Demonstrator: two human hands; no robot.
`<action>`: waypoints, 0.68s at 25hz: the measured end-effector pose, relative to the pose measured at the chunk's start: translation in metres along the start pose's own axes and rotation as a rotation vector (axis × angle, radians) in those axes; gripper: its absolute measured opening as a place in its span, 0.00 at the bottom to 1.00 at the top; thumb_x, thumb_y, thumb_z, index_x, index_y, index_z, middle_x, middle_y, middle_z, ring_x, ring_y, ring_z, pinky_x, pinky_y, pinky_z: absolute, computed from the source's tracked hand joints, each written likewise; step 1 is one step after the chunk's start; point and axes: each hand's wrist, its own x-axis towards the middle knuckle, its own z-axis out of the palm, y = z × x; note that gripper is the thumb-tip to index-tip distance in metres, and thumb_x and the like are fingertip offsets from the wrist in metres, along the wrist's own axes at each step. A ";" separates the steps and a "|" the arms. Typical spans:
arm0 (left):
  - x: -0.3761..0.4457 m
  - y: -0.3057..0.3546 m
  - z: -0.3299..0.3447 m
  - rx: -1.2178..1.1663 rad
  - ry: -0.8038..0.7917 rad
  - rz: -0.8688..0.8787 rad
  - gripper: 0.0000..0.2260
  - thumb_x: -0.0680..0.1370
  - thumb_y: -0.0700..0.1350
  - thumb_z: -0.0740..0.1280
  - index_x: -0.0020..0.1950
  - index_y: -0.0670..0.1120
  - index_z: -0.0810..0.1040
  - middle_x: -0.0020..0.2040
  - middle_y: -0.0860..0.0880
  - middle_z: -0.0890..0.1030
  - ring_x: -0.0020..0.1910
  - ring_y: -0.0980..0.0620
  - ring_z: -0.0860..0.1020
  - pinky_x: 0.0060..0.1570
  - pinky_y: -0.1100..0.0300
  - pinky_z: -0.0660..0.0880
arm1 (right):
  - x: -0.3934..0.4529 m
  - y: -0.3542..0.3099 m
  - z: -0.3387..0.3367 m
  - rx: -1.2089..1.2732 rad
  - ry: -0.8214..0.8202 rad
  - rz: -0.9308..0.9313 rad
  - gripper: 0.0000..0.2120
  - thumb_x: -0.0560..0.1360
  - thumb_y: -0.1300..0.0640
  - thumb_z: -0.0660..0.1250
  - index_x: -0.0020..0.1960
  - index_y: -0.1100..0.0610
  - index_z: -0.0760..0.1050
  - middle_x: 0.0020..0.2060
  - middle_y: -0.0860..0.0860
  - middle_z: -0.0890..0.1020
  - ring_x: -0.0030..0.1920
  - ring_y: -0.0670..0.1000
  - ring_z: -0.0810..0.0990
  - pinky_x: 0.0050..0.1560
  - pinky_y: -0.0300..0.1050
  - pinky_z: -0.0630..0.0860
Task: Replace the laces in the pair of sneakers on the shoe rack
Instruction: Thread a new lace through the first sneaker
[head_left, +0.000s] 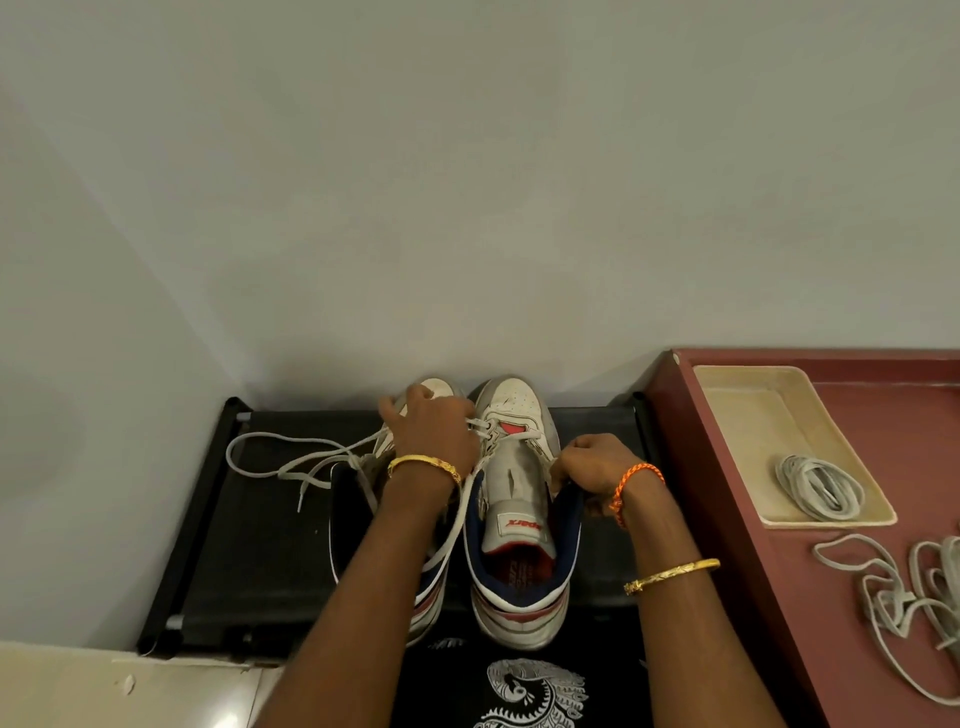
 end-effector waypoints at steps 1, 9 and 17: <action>0.003 0.000 0.004 0.043 -0.025 0.001 0.12 0.78 0.50 0.63 0.61 0.56 0.77 0.62 0.51 0.76 0.69 0.47 0.61 0.69 0.43 0.50 | 0.000 0.000 0.000 -0.009 0.000 0.003 0.05 0.71 0.68 0.64 0.41 0.59 0.73 0.38 0.55 0.74 0.37 0.51 0.72 0.31 0.43 0.72; 0.009 -0.018 0.021 0.022 0.069 -0.127 0.10 0.76 0.50 0.64 0.54 0.52 0.81 0.58 0.51 0.76 0.63 0.47 0.65 0.61 0.48 0.58 | 0.003 0.006 -0.004 0.019 0.071 0.033 0.04 0.70 0.68 0.64 0.40 0.61 0.74 0.39 0.58 0.75 0.38 0.54 0.74 0.36 0.47 0.77; 0.015 -0.007 0.010 -0.209 -0.047 0.110 0.17 0.71 0.43 0.65 0.58 0.49 0.65 0.47 0.51 0.72 0.55 0.49 0.71 0.64 0.48 0.57 | -0.005 0.016 -0.002 0.030 0.085 -0.125 0.02 0.72 0.63 0.67 0.40 0.58 0.76 0.36 0.52 0.77 0.37 0.49 0.75 0.32 0.39 0.72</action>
